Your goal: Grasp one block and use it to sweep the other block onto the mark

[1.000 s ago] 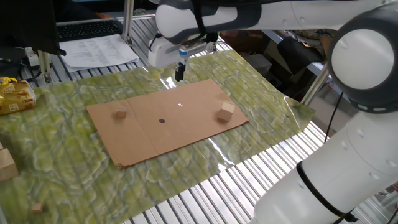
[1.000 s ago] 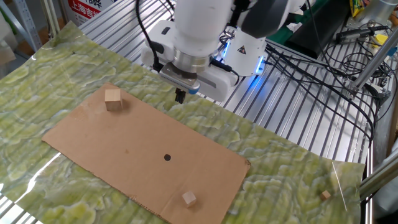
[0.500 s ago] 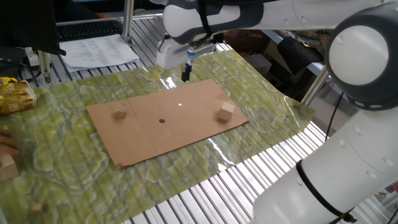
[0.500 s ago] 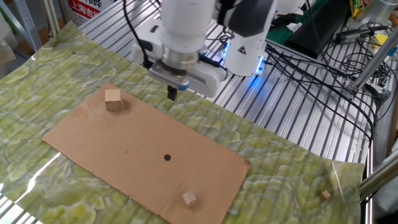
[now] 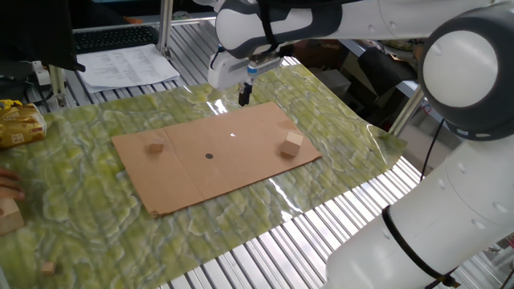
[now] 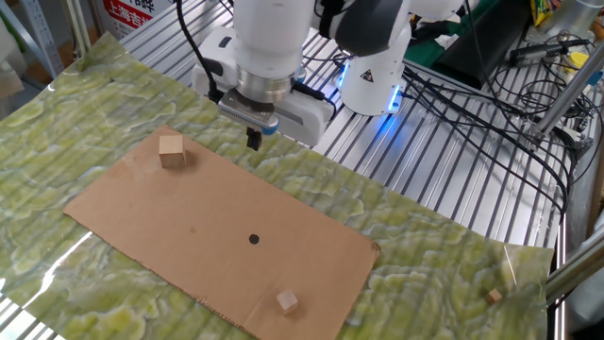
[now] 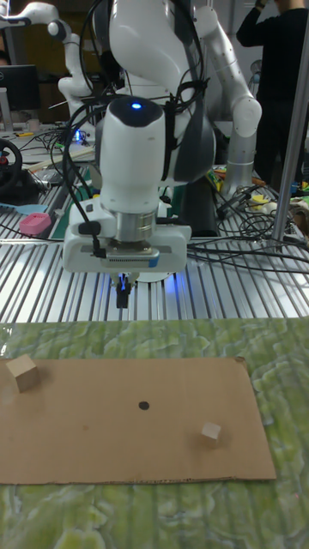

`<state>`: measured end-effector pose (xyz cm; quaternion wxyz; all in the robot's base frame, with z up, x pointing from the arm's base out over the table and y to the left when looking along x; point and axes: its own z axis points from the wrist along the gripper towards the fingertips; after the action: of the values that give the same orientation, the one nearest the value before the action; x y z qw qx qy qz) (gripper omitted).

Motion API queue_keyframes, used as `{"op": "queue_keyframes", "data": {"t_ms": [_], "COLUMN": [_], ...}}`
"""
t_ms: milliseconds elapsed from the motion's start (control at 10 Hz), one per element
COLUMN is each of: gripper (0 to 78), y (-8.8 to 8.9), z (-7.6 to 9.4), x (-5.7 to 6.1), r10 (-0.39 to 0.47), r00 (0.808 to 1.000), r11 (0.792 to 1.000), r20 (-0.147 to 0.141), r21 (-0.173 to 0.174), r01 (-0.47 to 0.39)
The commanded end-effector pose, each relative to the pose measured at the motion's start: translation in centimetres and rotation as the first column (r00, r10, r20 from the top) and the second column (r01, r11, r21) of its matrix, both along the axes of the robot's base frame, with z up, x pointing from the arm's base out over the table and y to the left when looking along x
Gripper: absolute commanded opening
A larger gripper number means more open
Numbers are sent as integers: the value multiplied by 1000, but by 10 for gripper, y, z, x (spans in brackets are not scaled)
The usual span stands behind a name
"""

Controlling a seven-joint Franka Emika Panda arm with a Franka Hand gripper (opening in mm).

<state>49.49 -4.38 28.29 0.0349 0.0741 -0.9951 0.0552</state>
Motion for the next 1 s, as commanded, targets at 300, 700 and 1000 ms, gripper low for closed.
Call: {"op": "queue_keyframes", "data": {"t_ms": [300,700,1000], "gripper": [0,0,0], "y": [-45,-36,-36], "z": [-10,-12,-12], "x": [-10,-8,-8], "r10": [-27,-87,-156], "r00": [1000,996,985], "r11": [1000,992,984], "r20": [-15,-29,-74], "r21": [-6,85,71], "r01": [27,89,161]}}
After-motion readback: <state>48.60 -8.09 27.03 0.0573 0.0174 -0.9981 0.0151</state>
